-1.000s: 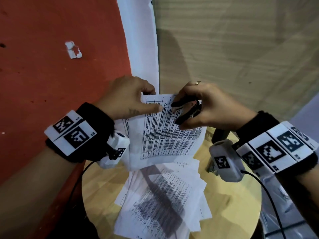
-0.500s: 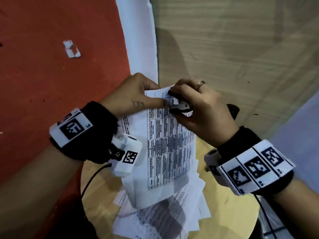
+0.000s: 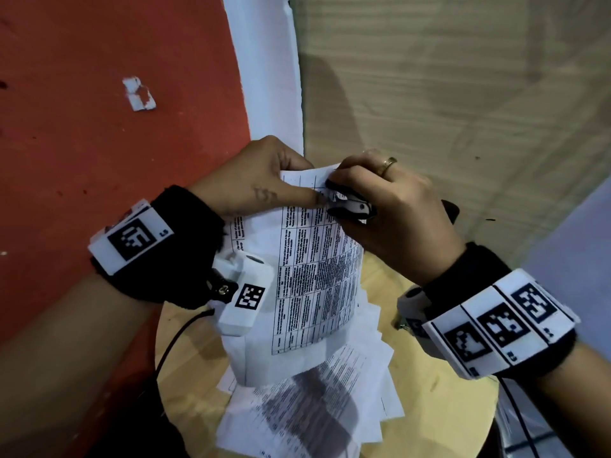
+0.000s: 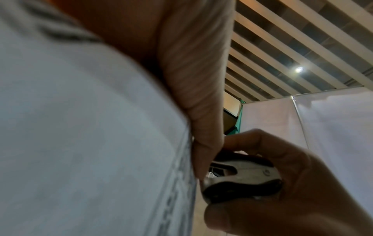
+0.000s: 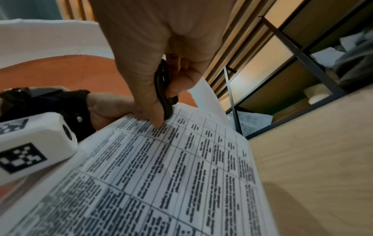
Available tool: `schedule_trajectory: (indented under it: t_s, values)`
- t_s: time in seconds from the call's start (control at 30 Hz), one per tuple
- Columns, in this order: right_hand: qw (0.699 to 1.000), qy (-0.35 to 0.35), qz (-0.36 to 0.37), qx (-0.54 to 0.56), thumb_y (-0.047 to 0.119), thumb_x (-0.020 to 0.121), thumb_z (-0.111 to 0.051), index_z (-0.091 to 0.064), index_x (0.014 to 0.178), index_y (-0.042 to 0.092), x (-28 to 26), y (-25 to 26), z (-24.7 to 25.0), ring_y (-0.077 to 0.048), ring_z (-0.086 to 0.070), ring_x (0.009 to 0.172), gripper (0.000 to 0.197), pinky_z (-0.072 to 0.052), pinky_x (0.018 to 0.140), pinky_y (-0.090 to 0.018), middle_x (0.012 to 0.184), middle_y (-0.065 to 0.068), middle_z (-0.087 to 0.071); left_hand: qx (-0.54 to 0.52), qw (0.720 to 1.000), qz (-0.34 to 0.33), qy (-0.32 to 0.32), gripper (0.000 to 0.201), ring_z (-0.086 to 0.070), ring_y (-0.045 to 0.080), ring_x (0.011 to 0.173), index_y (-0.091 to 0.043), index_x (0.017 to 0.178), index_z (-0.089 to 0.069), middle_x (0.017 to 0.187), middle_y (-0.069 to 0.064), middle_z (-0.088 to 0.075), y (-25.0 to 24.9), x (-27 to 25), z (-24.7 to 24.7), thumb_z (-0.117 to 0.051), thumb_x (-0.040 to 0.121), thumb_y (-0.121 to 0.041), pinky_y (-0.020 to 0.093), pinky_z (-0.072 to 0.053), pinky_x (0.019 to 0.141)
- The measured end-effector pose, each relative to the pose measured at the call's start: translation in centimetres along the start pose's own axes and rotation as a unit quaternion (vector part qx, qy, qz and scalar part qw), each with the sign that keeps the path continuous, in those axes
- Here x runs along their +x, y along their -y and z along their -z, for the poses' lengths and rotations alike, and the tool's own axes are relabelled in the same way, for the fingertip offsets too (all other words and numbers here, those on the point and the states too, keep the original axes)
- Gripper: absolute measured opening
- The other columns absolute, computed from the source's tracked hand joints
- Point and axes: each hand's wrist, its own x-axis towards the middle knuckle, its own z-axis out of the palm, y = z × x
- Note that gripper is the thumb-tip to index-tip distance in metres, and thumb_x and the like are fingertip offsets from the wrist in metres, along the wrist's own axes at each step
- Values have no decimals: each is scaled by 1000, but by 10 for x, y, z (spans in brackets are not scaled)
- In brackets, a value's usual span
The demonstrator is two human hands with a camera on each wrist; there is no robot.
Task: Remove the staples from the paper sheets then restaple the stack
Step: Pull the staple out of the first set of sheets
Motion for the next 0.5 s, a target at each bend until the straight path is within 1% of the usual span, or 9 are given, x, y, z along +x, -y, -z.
schedule_trajectory:
  t_s: [0.1,0.2,0.3,0.37,0.4,0.5]
  values:
    - [999,-4,-13,49,3,71,-72,-65,99,0,-1,0,6,-34,-63,84,29,-52,65,-43,101,-11,-64,2,1000,-1,11,15,-50,0,56,-7,82,-76,68,12,-69,-1,-2,0,-80,72,-17,16,-38,56]
    - [998,4,-4,55,1,70,-74,-65,101,-1,-3,1,7,-34,-63,87,33,-52,65,-44,104,-12,-63,-1,1000,2,13,16,-48,0,53,-4,84,-75,70,15,-68,-3,-4,-1,-78,74,-16,15,-36,52]
    - [999,7,10,37,2,69,-73,-66,101,0,-2,1,7,-35,-63,86,33,-53,63,-44,103,-13,-64,-5,1000,5,20,20,-52,4,56,0,86,-74,81,22,-71,-6,-4,-3,-76,74,-15,16,-39,53]
    - [1000,10,17,24,2,69,-71,-66,100,0,-2,0,9,-35,-63,85,31,-53,61,-44,101,-14,-64,-15,1000,7,27,21,-55,7,60,0,88,-74,84,22,-72,-8,-4,-3,-76,74,-16,18,-42,57]
    - [1000,11,19,18,3,70,-70,-66,99,0,-1,0,9,-35,-63,84,30,-53,61,-44,100,-14,-64,-23,999,10,27,20,-56,7,61,0,88,-74,83,19,-72,-9,-4,-4,-76,74,-15,17,-43,58]
    - [1000,13,20,-5,5,72,-68,-66,97,0,-1,1,10,-36,-63,79,25,-53,56,-43,97,-14,-64,-52,998,19,22,12,-58,1,56,-3,84,-74,72,6,-72,-11,-4,-7,-75,74,-8,12,-44,54]
